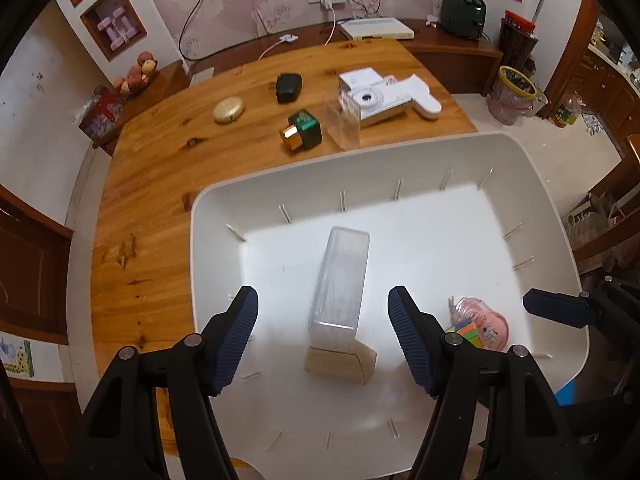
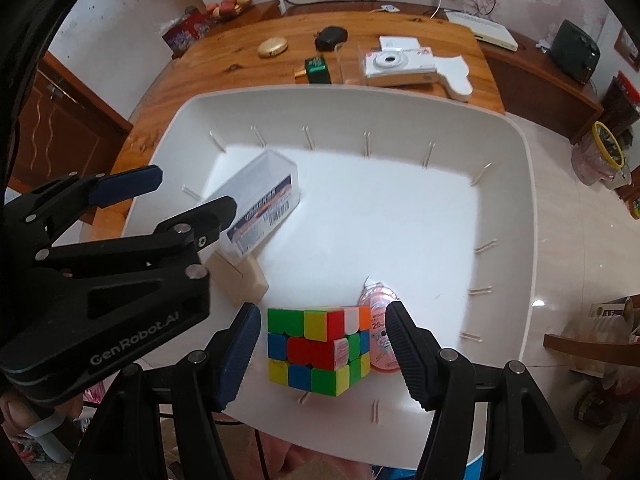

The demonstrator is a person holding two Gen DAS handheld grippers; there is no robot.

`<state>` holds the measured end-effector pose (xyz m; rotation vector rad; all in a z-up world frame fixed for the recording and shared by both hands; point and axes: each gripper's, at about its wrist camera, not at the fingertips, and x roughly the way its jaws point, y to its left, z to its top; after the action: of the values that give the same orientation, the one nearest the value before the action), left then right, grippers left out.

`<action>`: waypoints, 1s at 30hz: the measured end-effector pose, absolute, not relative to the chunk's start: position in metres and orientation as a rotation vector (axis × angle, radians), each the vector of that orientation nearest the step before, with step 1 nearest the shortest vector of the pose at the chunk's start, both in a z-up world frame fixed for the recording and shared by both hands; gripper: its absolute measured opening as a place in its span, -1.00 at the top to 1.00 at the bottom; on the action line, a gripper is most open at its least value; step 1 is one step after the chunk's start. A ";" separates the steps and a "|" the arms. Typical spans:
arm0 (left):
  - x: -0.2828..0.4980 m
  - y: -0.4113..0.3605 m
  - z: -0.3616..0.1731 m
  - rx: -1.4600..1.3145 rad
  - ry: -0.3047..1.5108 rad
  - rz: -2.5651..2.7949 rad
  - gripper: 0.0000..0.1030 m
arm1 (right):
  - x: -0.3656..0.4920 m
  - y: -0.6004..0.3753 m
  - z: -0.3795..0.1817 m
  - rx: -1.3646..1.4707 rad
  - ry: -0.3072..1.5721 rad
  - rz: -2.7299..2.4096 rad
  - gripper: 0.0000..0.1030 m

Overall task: Organize rigid objects
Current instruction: 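Lift the left tool out of the tray while the right tool also withdraws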

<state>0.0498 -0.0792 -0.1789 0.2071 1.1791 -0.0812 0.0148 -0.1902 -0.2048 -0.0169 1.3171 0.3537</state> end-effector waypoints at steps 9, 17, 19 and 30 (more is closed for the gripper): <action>0.052 -0.080 -0.141 0.220 1.104 -0.085 -0.39 | 0.021 -0.204 -0.177 0.031 1.263 0.321 -0.28; 0.063 -0.068 -0.109 0.198 1.063 -0.078 -0.43 | 0.032 -0.220 -0.148 0.068 1.191 0.288 -0.28; 0.068 -0.063 -0.101 0.190 1.054 -0.080 -0.43 | 0.035 -0.224 -0.140 0.075 1.171 0.278 -0.28; 0.109 -0.035 -0.068 0.202 1.017 -0.099 -0.43 | 0.070 -0.240 -0.109 0.139 1.133 0.226 -0.46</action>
<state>0.1092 -0.0346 -0.0684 0.2020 1.0172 -0.0991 0.0696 -0.2401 -0.1086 0.1394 1.1325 0.2260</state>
